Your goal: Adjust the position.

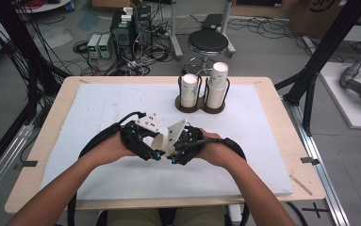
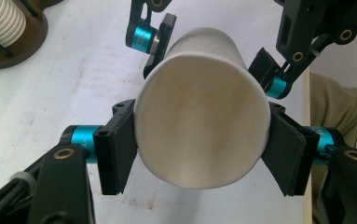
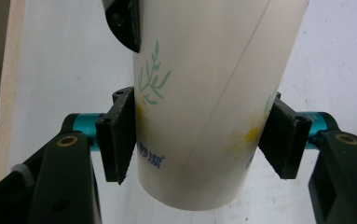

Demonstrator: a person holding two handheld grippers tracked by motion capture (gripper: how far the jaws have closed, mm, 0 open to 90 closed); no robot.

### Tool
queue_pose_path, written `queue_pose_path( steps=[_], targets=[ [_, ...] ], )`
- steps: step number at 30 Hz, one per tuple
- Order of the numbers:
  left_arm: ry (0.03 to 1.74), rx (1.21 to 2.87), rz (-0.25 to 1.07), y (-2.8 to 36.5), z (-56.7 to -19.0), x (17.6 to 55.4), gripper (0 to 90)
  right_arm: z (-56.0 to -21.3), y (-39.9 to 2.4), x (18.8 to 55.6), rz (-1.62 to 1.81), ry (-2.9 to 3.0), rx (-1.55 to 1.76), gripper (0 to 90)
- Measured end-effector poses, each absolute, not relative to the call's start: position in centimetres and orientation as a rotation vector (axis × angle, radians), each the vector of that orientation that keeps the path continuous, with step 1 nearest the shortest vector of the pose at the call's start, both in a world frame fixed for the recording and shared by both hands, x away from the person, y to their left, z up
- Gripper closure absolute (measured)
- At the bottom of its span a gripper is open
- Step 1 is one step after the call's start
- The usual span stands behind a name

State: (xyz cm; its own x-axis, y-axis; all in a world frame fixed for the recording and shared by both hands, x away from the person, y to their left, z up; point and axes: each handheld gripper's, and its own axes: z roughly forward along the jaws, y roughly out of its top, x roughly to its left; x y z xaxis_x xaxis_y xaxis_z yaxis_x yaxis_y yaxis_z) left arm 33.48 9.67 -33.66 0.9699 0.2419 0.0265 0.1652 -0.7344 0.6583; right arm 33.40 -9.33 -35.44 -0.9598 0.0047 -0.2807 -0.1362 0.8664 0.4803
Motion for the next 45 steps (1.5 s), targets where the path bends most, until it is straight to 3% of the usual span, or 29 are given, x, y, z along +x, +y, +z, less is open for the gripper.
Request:
queue_pose_path(
  steps=[8, 14, 28, 45],
  targets=[
    [0.279, 2.367, 0.155, 9.6, -33.9, 33.3, 29.7, -35.6, -9.6, 33.3, 0.75, 2.752, -0.09, 38.0],
    [0.265, 2.23, 0.143, 10.6, -34.1, 33.4, 18.9, -35.6, -10.6, 33.6, 0.791, 2.764, -0.066, 38.6],
    [0.388, 1.916, 0.162, 14.3, -34.6, 33.2, 18.3, -37.1, -15.6, 34.7, 1.095, 2.718, 0.231, 38.1],
    [0.509, 1.709, 0.228, 17.4, -37.8, 32.6, 18.1, -39.1, -21.3, 33.6, 1.528, 2.482, 0.52, 37.7]
  ],
)
